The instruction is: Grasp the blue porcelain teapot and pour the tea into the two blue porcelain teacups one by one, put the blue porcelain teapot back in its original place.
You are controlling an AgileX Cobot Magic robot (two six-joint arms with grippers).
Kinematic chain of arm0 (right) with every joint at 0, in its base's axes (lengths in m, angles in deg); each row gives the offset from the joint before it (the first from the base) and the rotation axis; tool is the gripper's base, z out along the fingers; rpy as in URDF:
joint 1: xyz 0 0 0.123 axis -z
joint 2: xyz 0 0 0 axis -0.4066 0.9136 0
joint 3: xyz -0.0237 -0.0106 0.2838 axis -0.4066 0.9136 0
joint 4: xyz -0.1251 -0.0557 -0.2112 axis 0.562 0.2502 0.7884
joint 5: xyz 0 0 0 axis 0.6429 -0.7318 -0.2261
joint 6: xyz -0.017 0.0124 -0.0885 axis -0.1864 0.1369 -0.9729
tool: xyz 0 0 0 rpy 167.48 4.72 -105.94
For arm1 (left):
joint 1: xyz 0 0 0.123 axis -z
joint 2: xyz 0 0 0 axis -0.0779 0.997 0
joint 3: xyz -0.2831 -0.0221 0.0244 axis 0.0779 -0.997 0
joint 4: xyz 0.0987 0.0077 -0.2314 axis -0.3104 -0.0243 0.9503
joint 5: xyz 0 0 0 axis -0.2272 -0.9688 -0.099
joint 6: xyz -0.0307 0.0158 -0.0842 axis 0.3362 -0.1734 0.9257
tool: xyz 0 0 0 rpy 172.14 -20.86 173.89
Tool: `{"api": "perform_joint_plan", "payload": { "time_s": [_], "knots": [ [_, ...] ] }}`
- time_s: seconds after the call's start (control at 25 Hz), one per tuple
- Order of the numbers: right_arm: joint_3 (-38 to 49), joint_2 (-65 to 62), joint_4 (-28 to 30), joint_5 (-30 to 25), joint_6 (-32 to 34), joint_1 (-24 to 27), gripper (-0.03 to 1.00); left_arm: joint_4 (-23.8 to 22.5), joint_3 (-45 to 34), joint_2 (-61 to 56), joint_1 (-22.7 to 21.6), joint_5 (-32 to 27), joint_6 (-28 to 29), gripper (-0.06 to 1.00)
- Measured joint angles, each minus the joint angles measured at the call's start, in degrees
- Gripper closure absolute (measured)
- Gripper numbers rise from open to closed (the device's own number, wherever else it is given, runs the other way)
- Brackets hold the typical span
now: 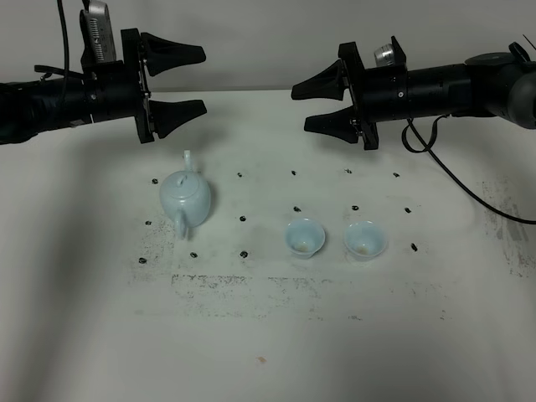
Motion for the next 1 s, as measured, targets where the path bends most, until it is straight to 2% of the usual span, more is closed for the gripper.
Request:
{"api": "perform_joint_plan", "payload": {
  "time_s": [0.52, 0.72, 1.0],
  "knots": [
    [0.0, 0.0, 0.1, -0.4, -0.5, 0.0, 0.43, -1.3, 0.0, 0.0, 0.0, -0.2, 0.0, 0.19],
    [0.0, 0.0, 0.1, -0.5, -3.0, 0.0, 0.43, -1.3, 0.0, 0.0, 0.0, -0.4, 0.0, 0.19],
    [-0.8, -0.9, 0.7, -3.5, -7.2, 1.5, 0.50, 0.3, 0.0, -0.1, -1.5, -5.3, 0.2, 0.19]
  ]
}}
